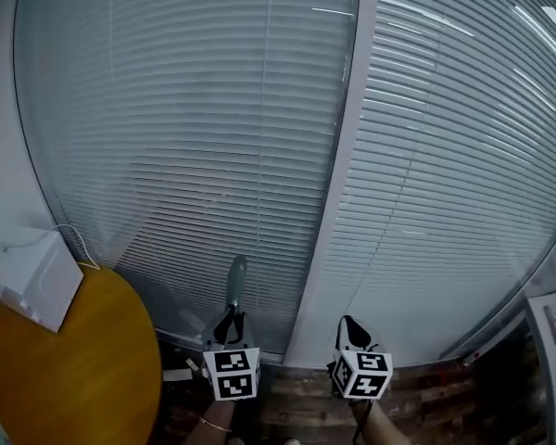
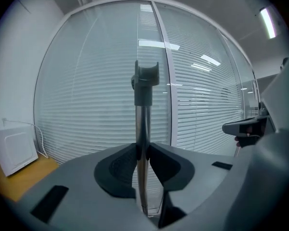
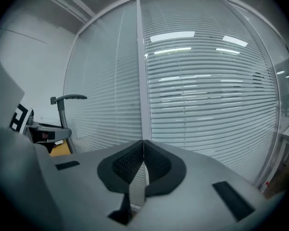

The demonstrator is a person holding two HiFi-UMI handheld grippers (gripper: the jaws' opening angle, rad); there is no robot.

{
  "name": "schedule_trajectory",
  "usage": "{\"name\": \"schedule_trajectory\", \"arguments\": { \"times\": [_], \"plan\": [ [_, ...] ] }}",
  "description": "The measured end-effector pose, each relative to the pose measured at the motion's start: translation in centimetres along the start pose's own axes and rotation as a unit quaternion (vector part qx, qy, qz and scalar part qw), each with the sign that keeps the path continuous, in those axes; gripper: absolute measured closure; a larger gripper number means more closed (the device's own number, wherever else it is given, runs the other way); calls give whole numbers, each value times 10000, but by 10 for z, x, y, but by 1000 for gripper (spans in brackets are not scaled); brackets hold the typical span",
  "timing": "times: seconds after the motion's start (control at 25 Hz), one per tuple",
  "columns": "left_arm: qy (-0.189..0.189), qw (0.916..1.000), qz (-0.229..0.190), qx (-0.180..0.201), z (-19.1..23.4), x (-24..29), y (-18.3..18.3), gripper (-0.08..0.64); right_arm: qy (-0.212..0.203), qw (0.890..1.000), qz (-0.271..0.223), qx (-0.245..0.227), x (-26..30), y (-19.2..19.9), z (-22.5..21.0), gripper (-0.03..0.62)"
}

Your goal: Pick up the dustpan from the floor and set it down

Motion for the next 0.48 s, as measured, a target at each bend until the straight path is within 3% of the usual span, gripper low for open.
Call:
{"name": "schedule_trajectory", "arguments": {
  "times": [0.16,0.48],
  "plan": [
    [156,9998,-109,43,-10,-8,-13,468,128,9998,-170,60,-13,-20,-6,560],
    [460,9988,-31,188,-35,-20,-4,468,398,9990,-121,168,-43,-9,-20,560]
  ]
}}
Point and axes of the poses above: the fingertips, and each gripper's own axes: x forward along the fingers, z to its left, y out of its underside, the point moved 3 cm from there along -x, backward along the fingers, and after that the axes turned 2 degrees about -y, right-handed, at the moved point
